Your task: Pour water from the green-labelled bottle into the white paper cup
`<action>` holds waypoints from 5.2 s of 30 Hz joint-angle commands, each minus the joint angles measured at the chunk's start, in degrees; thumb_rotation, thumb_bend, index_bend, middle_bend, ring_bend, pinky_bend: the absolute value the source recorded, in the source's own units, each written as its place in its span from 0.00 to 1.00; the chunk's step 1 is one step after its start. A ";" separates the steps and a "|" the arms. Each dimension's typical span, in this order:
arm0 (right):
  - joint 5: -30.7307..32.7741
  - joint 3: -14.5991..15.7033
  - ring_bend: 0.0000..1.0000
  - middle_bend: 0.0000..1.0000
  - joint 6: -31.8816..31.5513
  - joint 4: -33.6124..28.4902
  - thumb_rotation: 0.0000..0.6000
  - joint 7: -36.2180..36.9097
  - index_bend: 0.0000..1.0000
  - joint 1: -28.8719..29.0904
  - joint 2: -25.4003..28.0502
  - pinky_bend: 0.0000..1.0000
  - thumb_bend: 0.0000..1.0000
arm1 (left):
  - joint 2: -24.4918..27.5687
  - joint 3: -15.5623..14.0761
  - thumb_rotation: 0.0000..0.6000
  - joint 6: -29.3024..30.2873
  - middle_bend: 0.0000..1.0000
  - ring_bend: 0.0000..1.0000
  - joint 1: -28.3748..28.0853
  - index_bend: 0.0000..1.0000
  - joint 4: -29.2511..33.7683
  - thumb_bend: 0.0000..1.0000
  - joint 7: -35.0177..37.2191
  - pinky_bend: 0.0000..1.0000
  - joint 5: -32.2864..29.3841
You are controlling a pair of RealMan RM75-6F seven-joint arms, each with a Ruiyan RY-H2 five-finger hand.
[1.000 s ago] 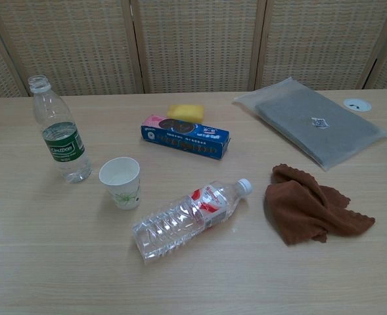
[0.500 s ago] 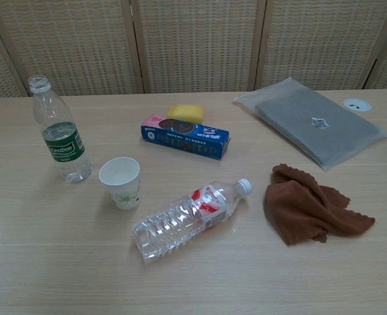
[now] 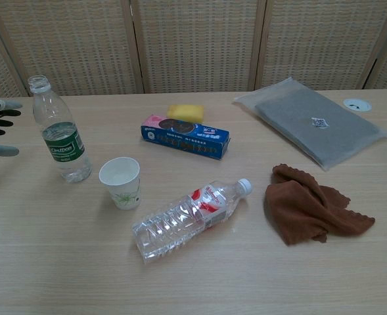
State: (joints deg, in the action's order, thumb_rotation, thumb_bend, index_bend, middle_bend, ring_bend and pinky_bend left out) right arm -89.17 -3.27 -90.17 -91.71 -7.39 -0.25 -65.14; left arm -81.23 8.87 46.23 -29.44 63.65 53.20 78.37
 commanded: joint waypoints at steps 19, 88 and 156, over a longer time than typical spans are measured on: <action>3.05 -0.47 0.00 0.00 3.14 1.09 1.00 0.21 0.00 1.23 -0.61 0.00 0.00 | -19.50 0.56 1.00 2.52 0.00 0.00 -5.11 0.00 -22.54 0.11 11.87 0.00 2.01; 2.35 0.04 0.00 0.00 1.40 0.31 1.00 -0.25 0.00 0.99 -0.32 0.00 0.00 | -0.68 -8.31 1.00 11.24 0.49 0.32 -5.72 0.56 -11.83 0.48 -13.88 0.35 10.75; 2.89 -0.63 0.00 0.00 0.58 0.57 1.00 4.61 0.00 0.20 1.45 0.00 0.00 | -3.00 -3.72 1.00 -1.35 0.49 0.32 -13.18 0.58 4.71 0.49 -81.27 0.35 -11.67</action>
State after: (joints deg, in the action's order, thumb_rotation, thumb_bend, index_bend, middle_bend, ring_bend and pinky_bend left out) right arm -86.28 -3.89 -89.58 -91.15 -2.77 -0.05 -63.70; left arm -84.28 5.14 44.89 -42.50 68.04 -27.52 67.22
